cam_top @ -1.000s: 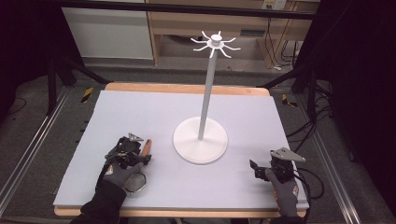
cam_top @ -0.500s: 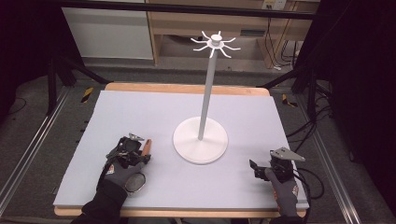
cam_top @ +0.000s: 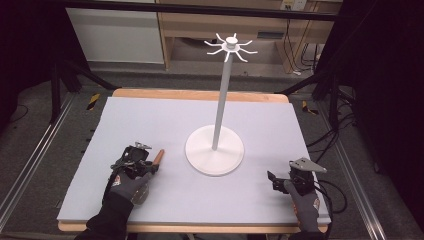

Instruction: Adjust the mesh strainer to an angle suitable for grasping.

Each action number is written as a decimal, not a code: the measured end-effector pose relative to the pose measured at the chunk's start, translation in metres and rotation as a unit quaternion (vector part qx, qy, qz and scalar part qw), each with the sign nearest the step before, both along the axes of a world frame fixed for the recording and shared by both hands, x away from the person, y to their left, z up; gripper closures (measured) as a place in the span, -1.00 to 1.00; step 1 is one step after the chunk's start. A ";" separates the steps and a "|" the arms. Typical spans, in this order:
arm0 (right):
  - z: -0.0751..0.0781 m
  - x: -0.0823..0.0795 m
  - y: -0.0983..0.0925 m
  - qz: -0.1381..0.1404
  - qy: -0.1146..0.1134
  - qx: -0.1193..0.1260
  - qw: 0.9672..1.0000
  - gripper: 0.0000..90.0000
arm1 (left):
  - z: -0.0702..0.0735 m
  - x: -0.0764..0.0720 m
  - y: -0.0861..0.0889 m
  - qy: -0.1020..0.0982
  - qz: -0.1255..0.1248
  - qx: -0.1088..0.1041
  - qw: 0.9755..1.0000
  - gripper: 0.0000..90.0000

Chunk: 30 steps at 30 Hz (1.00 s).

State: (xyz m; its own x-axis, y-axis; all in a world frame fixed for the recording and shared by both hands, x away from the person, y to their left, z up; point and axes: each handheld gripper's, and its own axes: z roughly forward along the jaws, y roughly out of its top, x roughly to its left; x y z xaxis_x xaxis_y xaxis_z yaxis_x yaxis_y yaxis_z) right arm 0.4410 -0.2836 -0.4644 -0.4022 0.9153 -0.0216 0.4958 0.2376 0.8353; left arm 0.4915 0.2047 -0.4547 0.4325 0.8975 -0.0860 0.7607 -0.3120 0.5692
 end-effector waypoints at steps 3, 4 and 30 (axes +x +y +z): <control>0.000 0.000 0.001 0.001 0.002 0.001 1.000 -0.82 | 0.000 -0.001 -0.002 -0.003 -0.009 0.014 1.000 0.56; 0.000 0.000 0.001 0.001 0.002 0.001 1.000 -0.82 | 0.000 -0.001 -0.003 -0.002 -0.012 0.014 1.000 0.56; 0.000 0.000 0.001 0.000 0.003 0.003 1.000 -0.82 | -0.006 0.001 -0.014 -0.008 -0.047 0.035 0.998 0.18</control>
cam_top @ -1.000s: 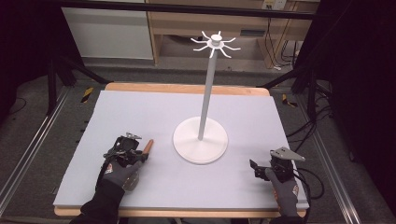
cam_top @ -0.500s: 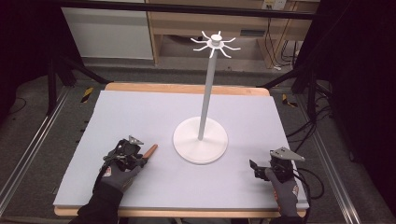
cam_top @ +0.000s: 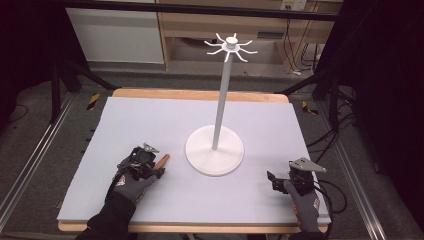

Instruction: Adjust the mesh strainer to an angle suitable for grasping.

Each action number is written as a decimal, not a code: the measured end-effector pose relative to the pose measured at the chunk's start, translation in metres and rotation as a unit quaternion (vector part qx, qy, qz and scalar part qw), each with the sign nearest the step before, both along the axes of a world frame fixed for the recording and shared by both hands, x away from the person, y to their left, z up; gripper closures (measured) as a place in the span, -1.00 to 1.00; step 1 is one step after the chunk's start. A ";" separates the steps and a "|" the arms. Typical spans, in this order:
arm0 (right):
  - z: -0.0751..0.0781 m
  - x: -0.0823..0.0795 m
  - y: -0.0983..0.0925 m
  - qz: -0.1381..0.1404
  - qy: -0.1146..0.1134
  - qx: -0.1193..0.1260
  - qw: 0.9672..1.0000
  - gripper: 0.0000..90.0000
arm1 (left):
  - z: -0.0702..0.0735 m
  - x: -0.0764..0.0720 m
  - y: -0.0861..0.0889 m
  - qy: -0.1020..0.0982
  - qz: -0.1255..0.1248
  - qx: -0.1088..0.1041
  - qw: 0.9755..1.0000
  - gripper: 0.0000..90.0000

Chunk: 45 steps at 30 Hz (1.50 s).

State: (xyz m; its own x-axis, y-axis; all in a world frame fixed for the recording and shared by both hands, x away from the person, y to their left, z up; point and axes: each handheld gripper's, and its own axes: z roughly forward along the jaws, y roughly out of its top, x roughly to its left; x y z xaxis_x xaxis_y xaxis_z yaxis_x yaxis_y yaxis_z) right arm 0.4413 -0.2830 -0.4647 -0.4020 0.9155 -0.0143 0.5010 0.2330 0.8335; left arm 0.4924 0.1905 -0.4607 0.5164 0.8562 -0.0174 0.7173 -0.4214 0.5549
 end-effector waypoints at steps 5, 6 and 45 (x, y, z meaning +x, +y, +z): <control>0.000 0.000 0.001 -0.001 0.004 0.002 1.000 -0.82 | 0.001 0.002 -0.001 -0.001 0.006 0.016 1.000 0.39; 0.000 0.000 0.001 -0.001 0.004 0.002 1.000 -0.82 | 0.001 0.003 -0.001 0.001 0.007 0.016 1.000 0.42; 0.000 0.001 0.000 -0.002 0.005 0.012 1.000 -0.82 | 0.063 -0.022 0.017 -0.160 0.056 -0.089 0.981 0.56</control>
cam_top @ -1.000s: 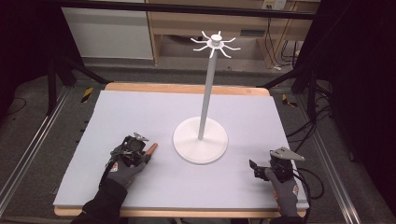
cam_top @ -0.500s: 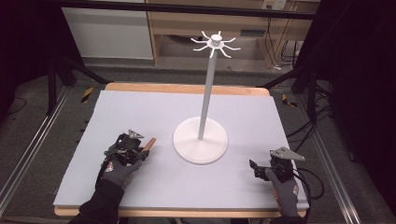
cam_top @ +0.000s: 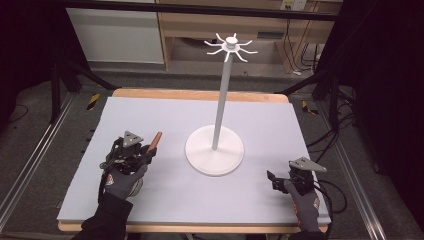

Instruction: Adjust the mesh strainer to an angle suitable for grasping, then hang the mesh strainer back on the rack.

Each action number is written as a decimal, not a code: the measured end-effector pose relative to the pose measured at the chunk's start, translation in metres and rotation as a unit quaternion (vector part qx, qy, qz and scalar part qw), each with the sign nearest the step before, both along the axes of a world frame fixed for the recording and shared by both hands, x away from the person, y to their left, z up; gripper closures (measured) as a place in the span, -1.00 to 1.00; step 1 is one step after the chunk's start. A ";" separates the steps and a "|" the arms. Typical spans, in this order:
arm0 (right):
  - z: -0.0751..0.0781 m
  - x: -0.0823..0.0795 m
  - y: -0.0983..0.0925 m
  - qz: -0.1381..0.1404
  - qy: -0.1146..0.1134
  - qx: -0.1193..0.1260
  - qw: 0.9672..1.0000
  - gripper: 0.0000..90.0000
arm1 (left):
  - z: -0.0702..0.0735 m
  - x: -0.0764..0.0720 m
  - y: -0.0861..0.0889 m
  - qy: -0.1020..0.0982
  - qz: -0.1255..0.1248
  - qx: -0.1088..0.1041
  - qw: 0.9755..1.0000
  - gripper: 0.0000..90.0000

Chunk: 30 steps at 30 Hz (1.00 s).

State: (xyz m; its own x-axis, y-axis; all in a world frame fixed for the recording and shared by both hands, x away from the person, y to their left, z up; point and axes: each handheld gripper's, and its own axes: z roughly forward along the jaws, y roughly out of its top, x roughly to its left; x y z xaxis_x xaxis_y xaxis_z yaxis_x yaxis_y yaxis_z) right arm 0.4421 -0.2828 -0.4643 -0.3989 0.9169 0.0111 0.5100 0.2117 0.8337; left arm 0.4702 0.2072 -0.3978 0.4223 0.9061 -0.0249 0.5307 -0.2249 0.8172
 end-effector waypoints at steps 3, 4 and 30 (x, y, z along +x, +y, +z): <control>0.000 0.000 -0.001 -0.001 -0.002 -0.001 1.000 -0.82 | 0.005 -0.001 0.001 -0.016 0.006 -0.010 1.000 0.56; 0.001 0.000 -0.001 -0.001 -0.003 0.001 1.000 -0.82 | 0.006 -0.002 0.002 -0.020 0.006 -0.012 1.000 0.56; 0.002 -0.001 -0.001 0.005 -0.010 0.006 1.000 -0.82 | 0.065 -0.015 -0.004 -0.121 -0.005 -0.077 0.990 0.56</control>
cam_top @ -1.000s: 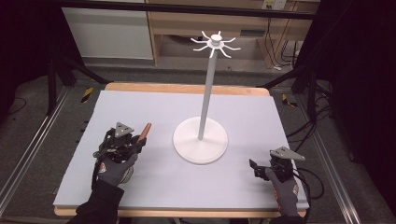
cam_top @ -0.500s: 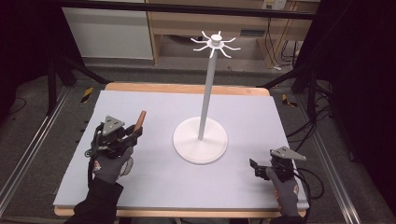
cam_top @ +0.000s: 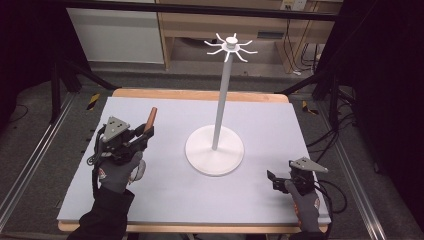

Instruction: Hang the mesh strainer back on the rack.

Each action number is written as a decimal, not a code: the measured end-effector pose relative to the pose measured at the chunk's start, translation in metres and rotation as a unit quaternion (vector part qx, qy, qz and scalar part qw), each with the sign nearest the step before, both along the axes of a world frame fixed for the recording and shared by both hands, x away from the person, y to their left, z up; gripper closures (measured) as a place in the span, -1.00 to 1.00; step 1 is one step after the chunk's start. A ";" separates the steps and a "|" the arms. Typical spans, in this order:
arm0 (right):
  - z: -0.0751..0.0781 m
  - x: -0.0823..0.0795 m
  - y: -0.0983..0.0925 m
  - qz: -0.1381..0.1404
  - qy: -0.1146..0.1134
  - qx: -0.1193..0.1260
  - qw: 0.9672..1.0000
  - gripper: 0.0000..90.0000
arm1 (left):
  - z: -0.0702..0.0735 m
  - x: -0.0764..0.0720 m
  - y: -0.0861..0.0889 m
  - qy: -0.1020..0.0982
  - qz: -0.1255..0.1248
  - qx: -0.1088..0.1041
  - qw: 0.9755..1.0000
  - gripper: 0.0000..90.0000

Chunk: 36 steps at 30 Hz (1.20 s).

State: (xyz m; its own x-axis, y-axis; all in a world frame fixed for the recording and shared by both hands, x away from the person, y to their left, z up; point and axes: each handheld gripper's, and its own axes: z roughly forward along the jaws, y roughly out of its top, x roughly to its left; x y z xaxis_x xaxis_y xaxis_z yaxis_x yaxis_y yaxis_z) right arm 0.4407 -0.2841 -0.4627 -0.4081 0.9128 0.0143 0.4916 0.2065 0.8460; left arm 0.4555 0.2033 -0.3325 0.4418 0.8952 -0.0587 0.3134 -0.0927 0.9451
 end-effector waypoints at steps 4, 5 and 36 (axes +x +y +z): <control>0.001 -0.001 -0.001 0.000 -0.001 0.003 1.000 -0.82 | 0.011 -0.001 -0.008 -0.015 -0.005 -0.010 1.000 0.56; 0.001 0.000 -0.001 0.000 -0.002 0.001 1.000 -0.82 | 0.013 -0.001 -0.010 -0.020 -0.006 -0.010 1.000 0.56; 0.000 0.000 0.000 0.000 -0.003 -0.001 1.000 -0.82 | 0.086 -0.008 -0.040 -0.112 -0.019 -0.031 0.993 0.56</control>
State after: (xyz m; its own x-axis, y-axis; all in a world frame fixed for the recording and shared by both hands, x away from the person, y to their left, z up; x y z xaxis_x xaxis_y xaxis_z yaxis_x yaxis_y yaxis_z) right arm 0.4408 -0.2841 -0.4625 -0.4077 0.9130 0.0098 0.4864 0.2081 0.8486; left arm 0.4474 0.1635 -0.2467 0.4841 0.8750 -0.0089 0.0919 -0.0407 0.9949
